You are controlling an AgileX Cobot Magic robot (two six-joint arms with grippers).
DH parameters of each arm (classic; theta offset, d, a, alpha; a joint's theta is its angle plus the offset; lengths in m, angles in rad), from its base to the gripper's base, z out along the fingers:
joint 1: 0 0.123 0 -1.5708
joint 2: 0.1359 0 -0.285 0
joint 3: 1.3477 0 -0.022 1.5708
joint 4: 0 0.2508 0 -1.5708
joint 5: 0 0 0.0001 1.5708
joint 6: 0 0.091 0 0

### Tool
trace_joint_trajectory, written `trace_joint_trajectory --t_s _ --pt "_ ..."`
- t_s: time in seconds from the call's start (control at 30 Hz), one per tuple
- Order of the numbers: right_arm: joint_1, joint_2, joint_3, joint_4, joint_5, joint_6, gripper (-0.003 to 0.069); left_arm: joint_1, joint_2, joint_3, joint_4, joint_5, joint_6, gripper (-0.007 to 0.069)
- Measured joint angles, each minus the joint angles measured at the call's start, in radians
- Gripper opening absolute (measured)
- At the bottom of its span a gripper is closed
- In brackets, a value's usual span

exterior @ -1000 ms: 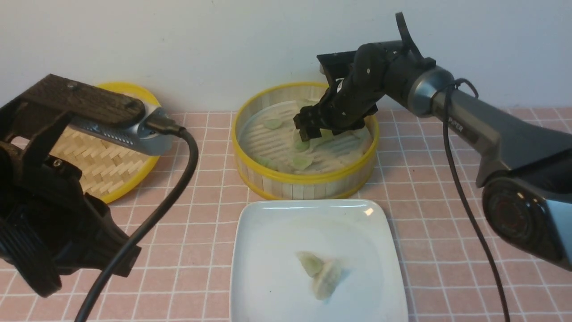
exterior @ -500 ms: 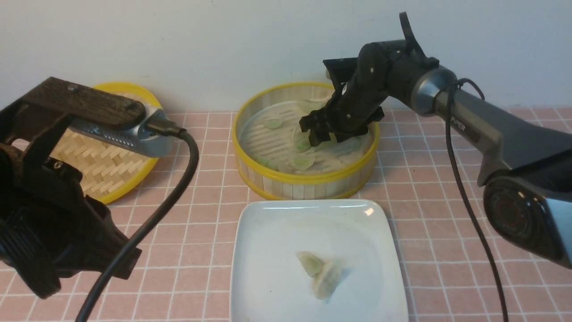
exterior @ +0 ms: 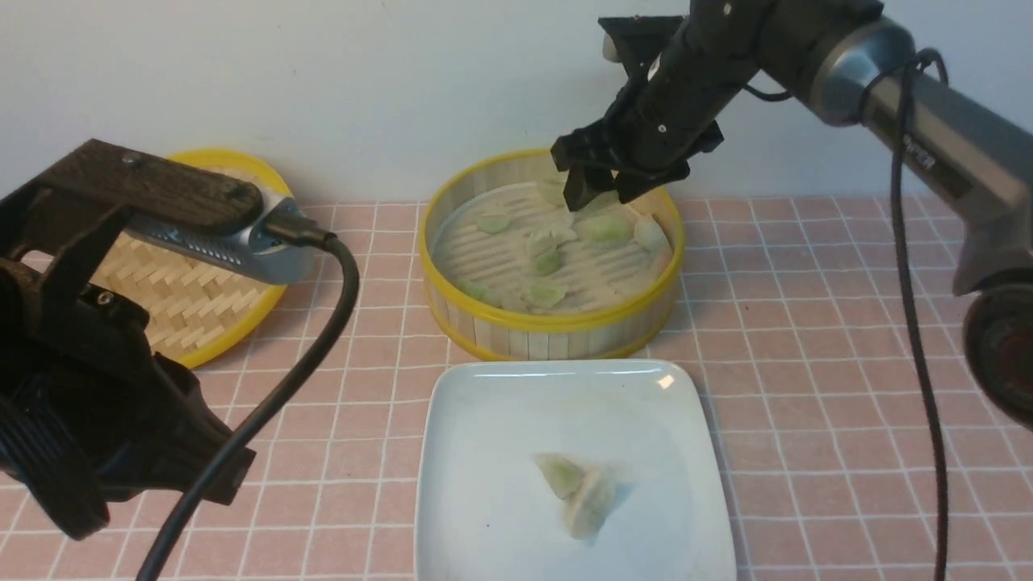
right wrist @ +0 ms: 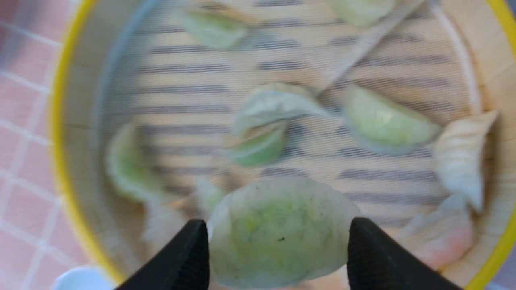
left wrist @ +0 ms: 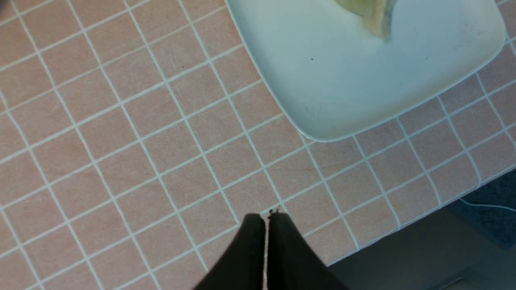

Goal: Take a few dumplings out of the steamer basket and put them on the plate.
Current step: Use the right arm to put the dumpling into the plate

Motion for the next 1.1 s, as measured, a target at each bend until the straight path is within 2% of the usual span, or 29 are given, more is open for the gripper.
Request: trace_joint_trajectory --t_s 0.13,0.27,0.47,0.73,0.93,1.03,1.1 --pt "0.043 -0.145 0.192 0.019 0.0 -0.027 0.0402 0.0 0.0 0.0 0.0 0.0 0.0 -0.0006" --pt "0.126 -0.278 0.413 0.011 0.0 -0.036 0.0402 0.0 0.0 0.0 0.0 0.0 0.0 -0.0006" --pt "0.208 -0.262 0.638 -0.028 -0.03 0.017 0.0402 0.0 0.0 0.0 0.001 0.0 0.0 -0.0006" --pt "0.222 -0.219 0.658 -0.039 -0.137 0.065 0.0404 0.0 0.0 0.0 0.002 -0.001 0.0 -0.0006" --pt "0.222 -0.249 0.658 -0.084 -0.078 0.053 0.0532 0.0 0.0 0.0 0.004 -0.024 0.0 -0.0006" --pt "0.222 -0.301 0.658 -0.113 -0.037 0.048 0.054 0.0 0.0 0.0 0.004 -0.04 0.0 -0.0006" --pt "0.222 -0.349 0.658 -0.138 -0.024 0.046 0.0517 0.0 0.0 0.0 0.004 -0.059 0.0 -0.0006"
